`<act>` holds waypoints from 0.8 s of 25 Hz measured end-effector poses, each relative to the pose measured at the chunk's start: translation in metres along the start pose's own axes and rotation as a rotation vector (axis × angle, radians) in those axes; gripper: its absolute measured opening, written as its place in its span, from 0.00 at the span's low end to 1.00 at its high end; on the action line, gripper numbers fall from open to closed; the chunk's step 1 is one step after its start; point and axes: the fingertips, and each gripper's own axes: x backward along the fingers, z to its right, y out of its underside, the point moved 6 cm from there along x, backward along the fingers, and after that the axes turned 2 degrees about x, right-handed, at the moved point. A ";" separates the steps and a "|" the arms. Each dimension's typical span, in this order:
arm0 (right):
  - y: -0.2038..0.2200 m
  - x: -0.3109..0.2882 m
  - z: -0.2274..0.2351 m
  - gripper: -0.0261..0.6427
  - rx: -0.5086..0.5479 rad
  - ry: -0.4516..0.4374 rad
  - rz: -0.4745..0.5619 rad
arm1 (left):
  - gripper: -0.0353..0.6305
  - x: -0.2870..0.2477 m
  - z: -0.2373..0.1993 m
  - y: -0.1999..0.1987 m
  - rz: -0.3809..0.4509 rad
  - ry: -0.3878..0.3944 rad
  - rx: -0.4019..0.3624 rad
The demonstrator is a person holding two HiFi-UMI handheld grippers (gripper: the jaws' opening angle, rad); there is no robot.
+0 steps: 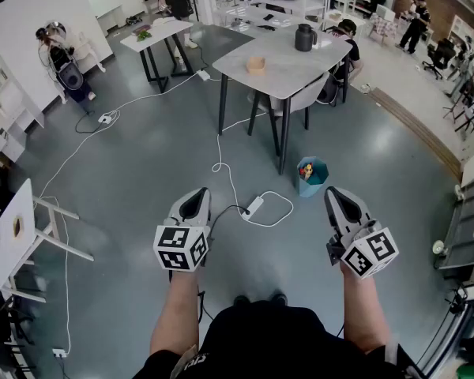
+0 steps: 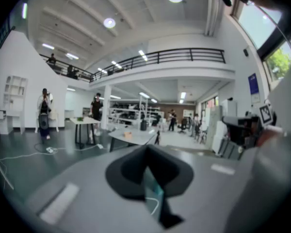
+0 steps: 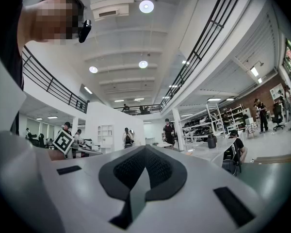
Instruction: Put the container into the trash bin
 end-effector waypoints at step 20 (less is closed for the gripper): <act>0.003 0.093 0.052 0.03 -0.053 0.025 -0.009 | 0.07 -0.007 0.072 -0.002 0.031 0.016 -0.002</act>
